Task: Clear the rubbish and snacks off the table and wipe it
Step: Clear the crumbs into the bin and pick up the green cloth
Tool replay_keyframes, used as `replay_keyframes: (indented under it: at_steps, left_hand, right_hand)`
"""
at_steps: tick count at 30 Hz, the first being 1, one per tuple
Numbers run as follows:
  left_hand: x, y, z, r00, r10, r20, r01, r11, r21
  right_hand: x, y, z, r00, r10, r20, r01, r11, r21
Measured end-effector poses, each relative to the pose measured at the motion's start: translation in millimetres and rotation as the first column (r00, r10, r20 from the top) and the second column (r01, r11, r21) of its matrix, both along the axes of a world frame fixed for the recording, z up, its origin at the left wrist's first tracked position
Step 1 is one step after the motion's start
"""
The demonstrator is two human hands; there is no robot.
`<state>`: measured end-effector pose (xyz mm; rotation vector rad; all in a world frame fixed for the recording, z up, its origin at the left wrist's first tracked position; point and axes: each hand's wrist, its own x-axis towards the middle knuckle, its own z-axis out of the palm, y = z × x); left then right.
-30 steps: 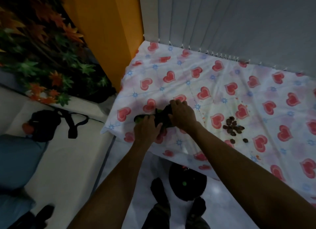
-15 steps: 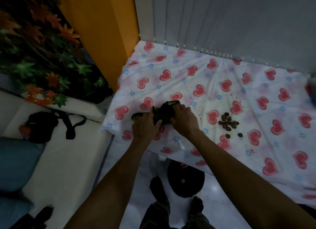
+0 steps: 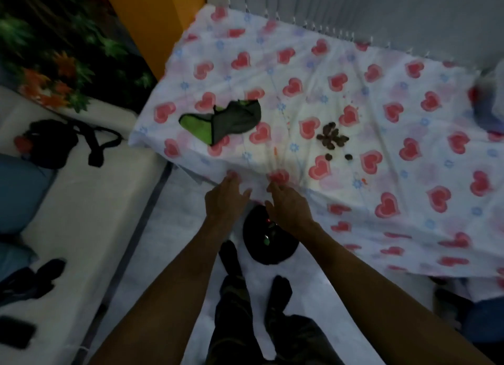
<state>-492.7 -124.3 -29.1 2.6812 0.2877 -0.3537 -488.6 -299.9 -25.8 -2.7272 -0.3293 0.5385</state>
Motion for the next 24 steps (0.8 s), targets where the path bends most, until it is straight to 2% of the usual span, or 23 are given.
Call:
replay_keyframes:
  at_steps: [5,8,11,17,21,24]
  left_hand:
    - [-44,-26,-41,0.993,-0.075,-0.088,0.079,0.996,0.037]
    - [-54,-33,-81,0.983,-0.123,-0.139,0.133,0.988,0.072]
    - [-47,-30,-142,0.969,-0.163,-0.187,0.188,0.974,0.124]
    - [-30,-22,-281,0.944,-0.227,-0.241,0.282,0.933,0.226]
    - [-42,-14,-364,0.923,-0.214,-0.318,0.282,0.942,0.184]
    - [-56,-13,-410,0.912,-0.126,-0.389,0.171,0.982,0.082]
  right_hand:
    - [-57,-40,-52,0.992,-0.017,-0.125,0.007,0.997,-0.079]
    - [-75,-57,-87,0.974,-0.096,-0.204,0.083,0.994,-0.075]
    - [-81,-68,-143,0.961,-0.139,-0.238,0.127,0.990,-0.067]
    - [-71,-85,-277,0.922,-0.237,-0.305,0.191,0.966,-0.172]
    - [-73,-97,-352,0.867,-0.376,-0.328,0.307,0.920,-0.242]
    - [-82,-105,-395,0.783,-0.485,-0.389,0.402,0.872,-0.279]
